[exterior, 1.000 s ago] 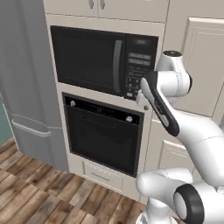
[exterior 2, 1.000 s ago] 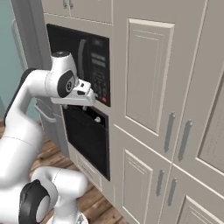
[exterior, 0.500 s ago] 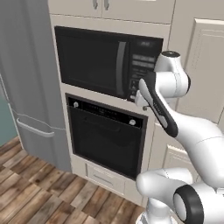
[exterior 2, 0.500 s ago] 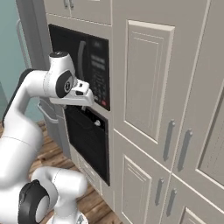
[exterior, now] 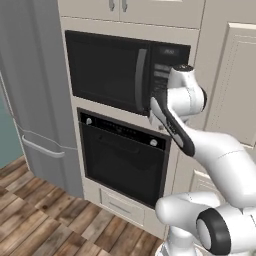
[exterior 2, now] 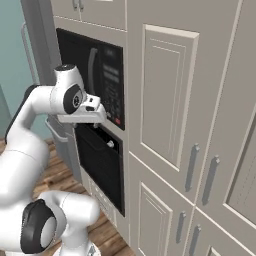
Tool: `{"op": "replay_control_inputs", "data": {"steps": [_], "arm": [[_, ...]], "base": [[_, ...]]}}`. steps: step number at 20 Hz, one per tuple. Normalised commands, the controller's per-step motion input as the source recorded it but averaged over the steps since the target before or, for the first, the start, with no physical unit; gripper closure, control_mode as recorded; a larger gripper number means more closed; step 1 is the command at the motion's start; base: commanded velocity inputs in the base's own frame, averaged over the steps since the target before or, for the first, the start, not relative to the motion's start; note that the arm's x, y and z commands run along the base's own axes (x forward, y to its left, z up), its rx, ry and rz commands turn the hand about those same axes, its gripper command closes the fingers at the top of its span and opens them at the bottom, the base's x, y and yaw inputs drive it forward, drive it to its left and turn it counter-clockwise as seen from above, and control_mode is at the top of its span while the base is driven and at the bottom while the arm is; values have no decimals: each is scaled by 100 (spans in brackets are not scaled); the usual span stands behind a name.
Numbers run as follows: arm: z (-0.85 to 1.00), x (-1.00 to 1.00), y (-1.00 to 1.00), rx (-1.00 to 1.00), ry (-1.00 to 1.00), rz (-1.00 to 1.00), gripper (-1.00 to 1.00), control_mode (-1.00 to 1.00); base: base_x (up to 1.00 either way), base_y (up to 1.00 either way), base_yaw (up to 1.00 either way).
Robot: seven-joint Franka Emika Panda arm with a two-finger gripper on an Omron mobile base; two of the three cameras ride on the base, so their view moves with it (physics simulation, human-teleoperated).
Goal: Take the baked cake out of the oven and place it on the plate for cooling. Then close the oven door.
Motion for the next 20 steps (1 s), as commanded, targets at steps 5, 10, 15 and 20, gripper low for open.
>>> {"op": "replay_control_inputs", "data": {"steps": [5,10,15,20], "arm": [[-100,62,92,-44,2,14,-100,-100],[-99,67,94,-48,6,16,-100,-100],[-67,78,23,-32,3,6,-100,-100],[-61,75,5,-33,0,7,-100,-100]], "base": [[0,0,0],[0,0,0],[0,0,0],[0,0,0]]}}
